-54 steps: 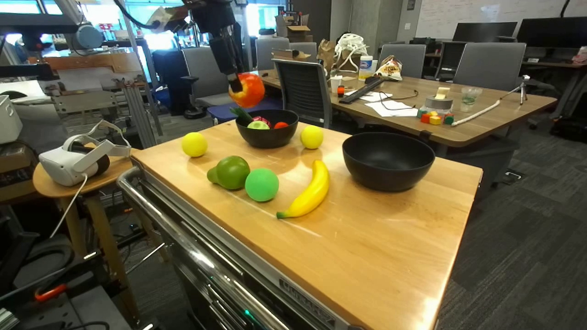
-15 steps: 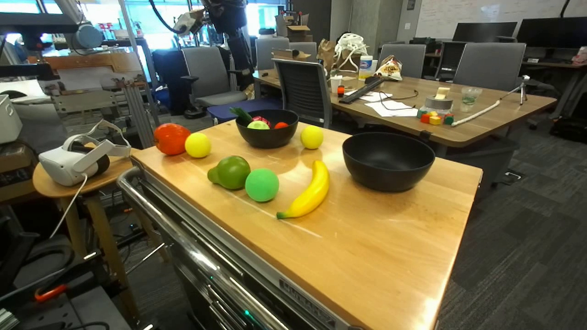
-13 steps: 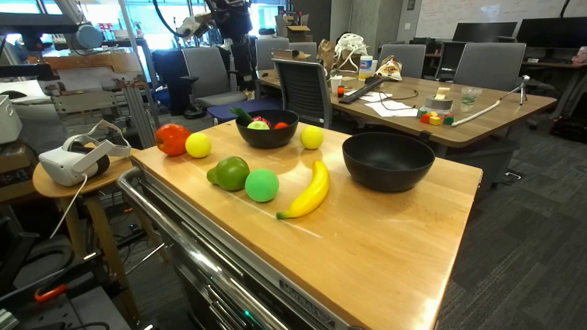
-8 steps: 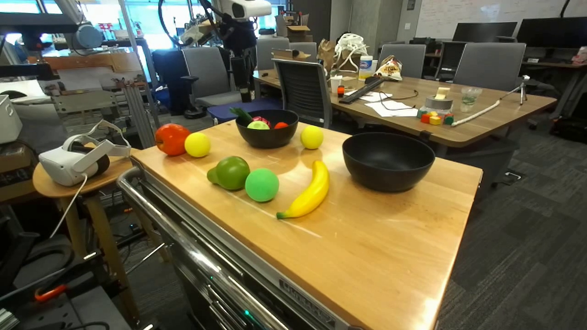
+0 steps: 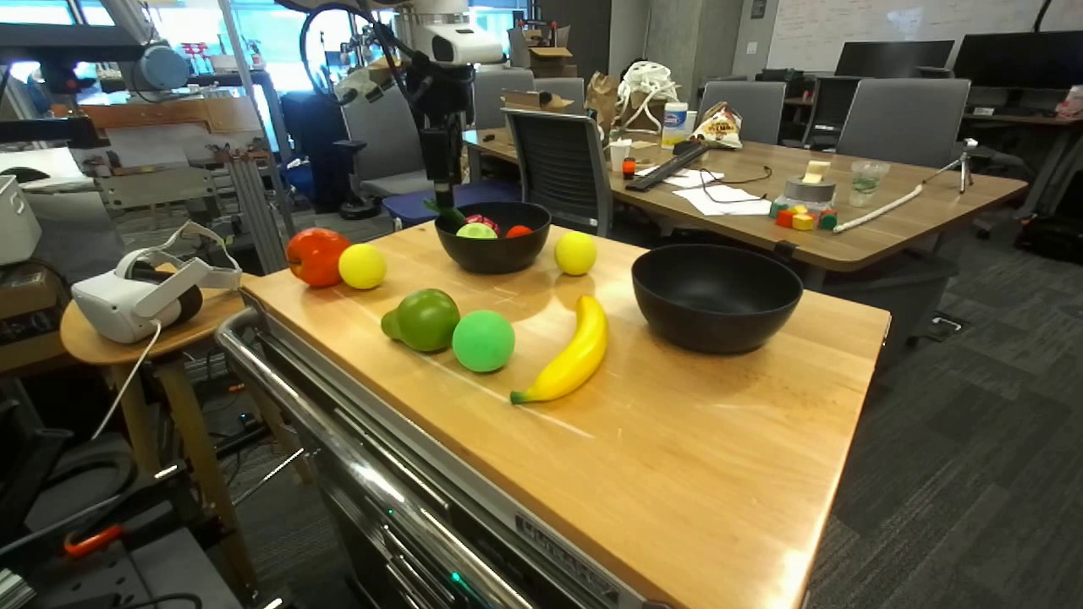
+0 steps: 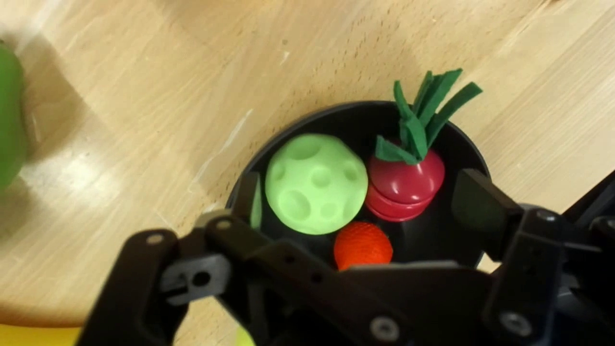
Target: Take one fruit from the left bowl and put it on the table then remove all the fruits from the right and left bowl and put them on the table respectively
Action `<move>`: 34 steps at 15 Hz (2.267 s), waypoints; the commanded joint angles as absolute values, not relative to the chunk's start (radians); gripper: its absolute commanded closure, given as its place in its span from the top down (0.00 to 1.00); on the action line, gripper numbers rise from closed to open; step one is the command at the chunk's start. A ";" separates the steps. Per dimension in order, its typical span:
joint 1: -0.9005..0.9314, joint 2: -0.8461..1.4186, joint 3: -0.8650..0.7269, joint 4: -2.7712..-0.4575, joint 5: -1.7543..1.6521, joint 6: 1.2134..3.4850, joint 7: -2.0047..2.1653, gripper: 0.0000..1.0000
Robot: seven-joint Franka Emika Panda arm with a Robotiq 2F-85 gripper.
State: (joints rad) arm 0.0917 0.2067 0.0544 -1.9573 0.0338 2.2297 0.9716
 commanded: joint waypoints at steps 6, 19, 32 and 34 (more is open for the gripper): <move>0.108 0.239 0.060 -1.928 0.091 2.215 0.957 0.87; 0.119 0.276 0.052 -1.885 0.123 2.235 0.965 0.02; 0.098 0.006 0.023 -1.853 -0.263 2.169 1.079 0.33; 0.079 0.008 0.026 -1.865 -0.218 2.184 1.045 0.45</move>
